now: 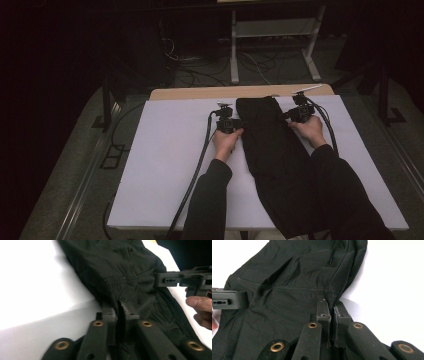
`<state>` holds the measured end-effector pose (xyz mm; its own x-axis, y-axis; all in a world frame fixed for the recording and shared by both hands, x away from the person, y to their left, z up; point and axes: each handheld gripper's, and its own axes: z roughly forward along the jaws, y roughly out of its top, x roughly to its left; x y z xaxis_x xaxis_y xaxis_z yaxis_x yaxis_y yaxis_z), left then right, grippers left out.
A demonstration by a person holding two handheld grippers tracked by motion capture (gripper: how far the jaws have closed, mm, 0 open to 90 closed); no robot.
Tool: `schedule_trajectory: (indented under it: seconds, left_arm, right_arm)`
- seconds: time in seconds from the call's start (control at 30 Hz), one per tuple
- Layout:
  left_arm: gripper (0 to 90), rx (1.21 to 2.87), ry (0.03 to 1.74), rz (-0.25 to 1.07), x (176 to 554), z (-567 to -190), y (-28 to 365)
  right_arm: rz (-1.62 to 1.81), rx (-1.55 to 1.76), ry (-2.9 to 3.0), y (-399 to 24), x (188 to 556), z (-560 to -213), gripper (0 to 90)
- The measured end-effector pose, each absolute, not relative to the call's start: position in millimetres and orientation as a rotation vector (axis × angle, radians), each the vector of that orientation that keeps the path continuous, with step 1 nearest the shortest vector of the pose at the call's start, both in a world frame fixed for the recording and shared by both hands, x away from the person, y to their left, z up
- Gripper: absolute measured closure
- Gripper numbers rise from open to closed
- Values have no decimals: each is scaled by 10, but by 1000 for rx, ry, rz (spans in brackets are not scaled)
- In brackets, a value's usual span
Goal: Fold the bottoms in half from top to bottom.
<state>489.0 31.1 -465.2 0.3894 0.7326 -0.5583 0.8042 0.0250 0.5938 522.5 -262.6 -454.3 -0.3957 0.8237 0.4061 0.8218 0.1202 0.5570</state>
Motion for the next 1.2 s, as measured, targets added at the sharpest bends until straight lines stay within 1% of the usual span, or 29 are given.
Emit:
schedule_trajectory:
  seconds: [0.3, 0.57, 0.73, 1.03, 1.2]
  left_arm:
    - [875, 1714, 1286, -69, 4819, -4596, 292]
    - [875, 1690, 1234, -60, 4680, -4549, 292]
    - [875, 1702, 1192, -53, 4593, -4500, 283]
    - [873, 1712, 1157, -47, 4491, -4465, 319]
    - [873, 1714, 1126, -48, 4445, -4445, 347]
  right_arm:
    - [1286, 1704, 2325, -2749, 5127, -4485, 848]
    - [1363, 1649, 2304, -2828, 4934, -4415, 848]
    - [1410, 1623, 2285, -2858, 4798, -4363, 848]
    - [1463, 1615, 2268, -2904, 4600, -4423, 848]
    - [1472, 1592, 2270, -2917, 4552, -4416, 848]
